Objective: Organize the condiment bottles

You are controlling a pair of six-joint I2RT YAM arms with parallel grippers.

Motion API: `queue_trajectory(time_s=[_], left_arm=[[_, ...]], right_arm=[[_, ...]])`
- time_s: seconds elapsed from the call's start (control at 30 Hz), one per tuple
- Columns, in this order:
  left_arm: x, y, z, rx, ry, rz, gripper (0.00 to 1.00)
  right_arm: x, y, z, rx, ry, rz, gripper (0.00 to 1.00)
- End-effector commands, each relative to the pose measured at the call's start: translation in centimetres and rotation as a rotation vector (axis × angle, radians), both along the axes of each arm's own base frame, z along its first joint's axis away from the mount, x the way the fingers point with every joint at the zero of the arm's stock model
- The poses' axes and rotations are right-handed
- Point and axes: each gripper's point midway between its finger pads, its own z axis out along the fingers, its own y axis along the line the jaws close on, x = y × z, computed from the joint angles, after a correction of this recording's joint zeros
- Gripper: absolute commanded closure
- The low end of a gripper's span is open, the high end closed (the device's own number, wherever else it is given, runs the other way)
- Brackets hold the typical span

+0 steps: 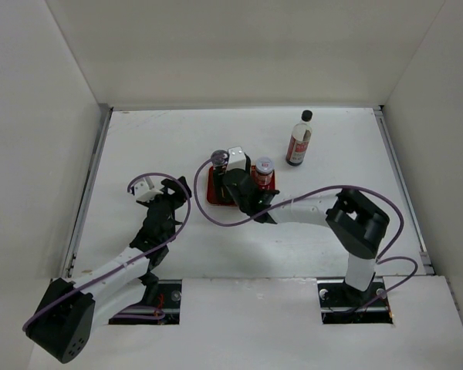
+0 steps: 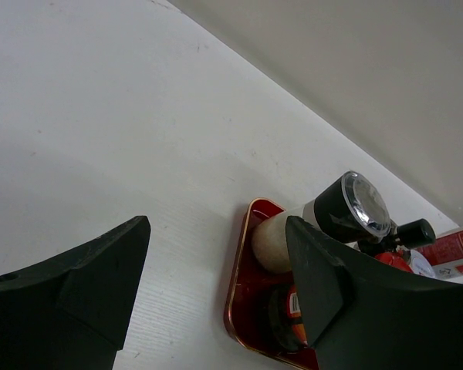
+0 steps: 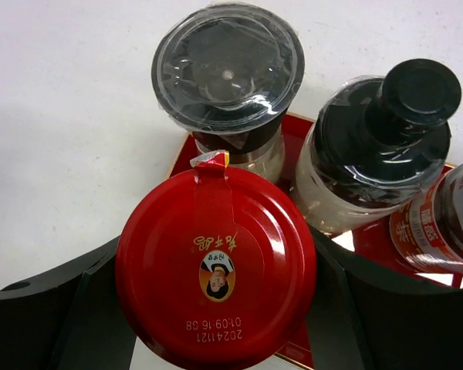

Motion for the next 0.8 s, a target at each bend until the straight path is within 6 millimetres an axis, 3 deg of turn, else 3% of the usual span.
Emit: queue_trajectory(time_s=[0.0, 0.1, 0.17, 0.27, 0.43, 0.5, 0.63, 0.7, 0.77], left_arm=[[0.2, 0.1, 1.6, -0.037, -0.055, 0.001, 0.3], [0.1, 0.0, 1.7, -0.037, -0.06, 0.0, 0.3], [0.1, 0.2, 1.7, -0.038, -0.059, 0.004, 0.3], [0.1, 0.3, 2.0, -0.037, -0.064, 0.01, 0.3], [0.1, 0.6, 1.9, -0.036, -0.063, 0.015, 0.3], [0.0, 0.4, 1.9, -0.036, -0.061, 0.015, 0.3], [0.3, 0.1, 1.4, -0.029, -0.047, 0.004, 0.3], [0.3, -0.1, 1.6, -0.031, -0.049, -0.003, 0.3], [0.3, 0.0, 1.5, -0.029, -0.048, 0.001, 0.3]], right_arm=[[1.0, 2.4, 5.9, 0.152, -0.131, -0.012, 0.28], [0.3, 2.2, 6.8, 0.145, -0.139, -0.001, 0.07], [-0.3, 1.7, 8.5, 0.162, -0.155, 0.006, 0.02], [-1.3, 0.6, 11.0, 0.161, -0.176, 0.034, 0.0], [-3.3, -3.7, 14.7, 0.186, -0.201, 0.024, 0.0], [-1.7, -7.8, 17.1, 0.219, -0.246, -0.064, 0.12], [2.7, -15.8, 21.2, 0.217, -0.306, -0.227, 0.61], [4.4, -19.0, 22.4, 0.186, -0.313, -0.307, 0.61], [6.2, -23.0, 23.4, 0.141, -0.328, -0.406, 0.43]])
